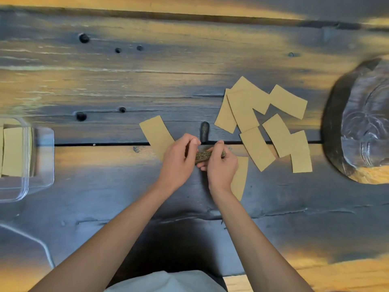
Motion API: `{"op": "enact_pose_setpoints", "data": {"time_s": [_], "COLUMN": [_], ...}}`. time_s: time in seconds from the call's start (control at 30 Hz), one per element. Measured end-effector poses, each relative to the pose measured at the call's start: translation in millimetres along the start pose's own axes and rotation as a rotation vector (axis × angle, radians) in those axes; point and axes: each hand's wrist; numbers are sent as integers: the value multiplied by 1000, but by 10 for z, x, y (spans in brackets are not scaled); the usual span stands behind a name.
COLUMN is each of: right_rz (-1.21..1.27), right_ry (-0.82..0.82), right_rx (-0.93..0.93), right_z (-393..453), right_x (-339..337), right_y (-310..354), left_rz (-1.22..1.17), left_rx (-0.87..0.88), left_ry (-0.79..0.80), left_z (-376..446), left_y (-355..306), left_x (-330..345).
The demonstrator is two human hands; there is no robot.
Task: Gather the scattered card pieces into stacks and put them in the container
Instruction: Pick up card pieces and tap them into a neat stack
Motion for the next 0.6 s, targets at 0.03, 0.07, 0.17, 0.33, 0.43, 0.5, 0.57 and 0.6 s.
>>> {"op": "enact_pose_setpoints", "data": {"time_s": [0.03,0.07,0.17,0.33,0.43,0.5,0.57,0.6], "right_rz": [-32,-73,-217,-435,-547,-609,-644,-642], "right_ry": [19,38,70,133,163,176,227,263], "right_rx": [-28,-63,-205,-478,-658,-727,-757,-753], "right_z": [-23,-50,-128,-374,-648,-827,-1050,-1129], "right_x": [-36,-68,-128,8,159,241,369,404], "right_y": [48,98,253,494,625,692,736,747], "left_rz": [50,97,240,383,227,85,-51,-103], "left_rx": [54,96,159,69,-29,-70,-59,-64], "left_ry": [88,178,407,504,431,443,439,437], "left_z": [-15,-28,-71,-232,-396,-515,-680,-750], "left_y": [-20,-46,-132,-169,-143,-138,-89,-85], "left_x": [-97,-207,-473,-742,-1007,-1163,-1393,-1490]}}
Point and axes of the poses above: each hand's wrist, its own z-axis towards the middle knuckle, its own x-axis out of the palm, y = z × x, and after that the axes turned 4 degrees about -z, right-handed
